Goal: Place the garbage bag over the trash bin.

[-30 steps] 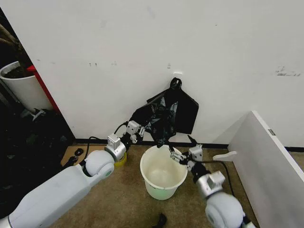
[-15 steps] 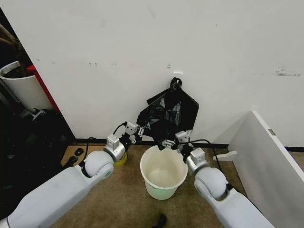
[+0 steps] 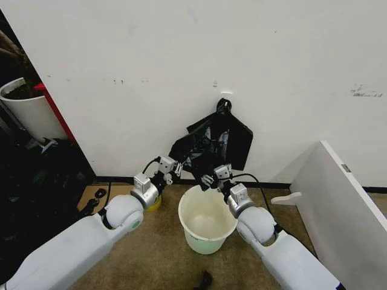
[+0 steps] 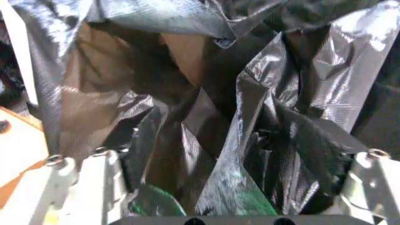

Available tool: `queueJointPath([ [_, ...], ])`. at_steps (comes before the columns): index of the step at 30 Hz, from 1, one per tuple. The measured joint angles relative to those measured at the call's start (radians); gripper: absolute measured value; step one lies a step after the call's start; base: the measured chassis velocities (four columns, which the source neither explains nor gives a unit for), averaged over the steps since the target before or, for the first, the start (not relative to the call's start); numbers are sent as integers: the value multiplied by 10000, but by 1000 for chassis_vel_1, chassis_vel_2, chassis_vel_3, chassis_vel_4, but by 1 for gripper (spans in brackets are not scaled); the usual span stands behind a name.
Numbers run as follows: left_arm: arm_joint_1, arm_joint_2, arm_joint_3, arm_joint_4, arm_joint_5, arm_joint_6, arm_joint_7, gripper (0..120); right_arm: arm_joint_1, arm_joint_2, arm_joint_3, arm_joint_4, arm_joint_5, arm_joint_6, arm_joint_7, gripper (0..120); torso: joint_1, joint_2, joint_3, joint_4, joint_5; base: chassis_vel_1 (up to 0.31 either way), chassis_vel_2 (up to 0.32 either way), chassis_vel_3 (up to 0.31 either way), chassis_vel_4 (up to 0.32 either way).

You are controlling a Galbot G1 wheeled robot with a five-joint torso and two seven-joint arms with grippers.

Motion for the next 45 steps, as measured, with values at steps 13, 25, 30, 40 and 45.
queueJointPath([
  [13,349,-29,-292,-80,100,-2,43,0,510,207,-71,-498,802,-337,685,23,0,0,-1,1,0,0,0,0,0],
  [25,638,-107,-653,-104,33,-43,19,0,356,290,299,-245,1268,-396,877,0,0,0,-1,1,1,0,0,0,0],
  [30,846,-284,-1086,-169,-338,-58,-73,0,-101,539,962,359,2212,65,856,0,0,0,-1,1,2,0,0,0,0],
  [40,2060,-330,-2479,-1398,-1435,-27,-269,0,-1681,479,2565,3076,5138,675,352,0,0,3,-2,1,1,0,0,0,0],
  [45,2916,-221,-2915,-1848,-1379,-20,-250,0,-2743,343,2814,3850,5086,717,96,0,-1,3,-3,1,1,0,0,0,0],
])
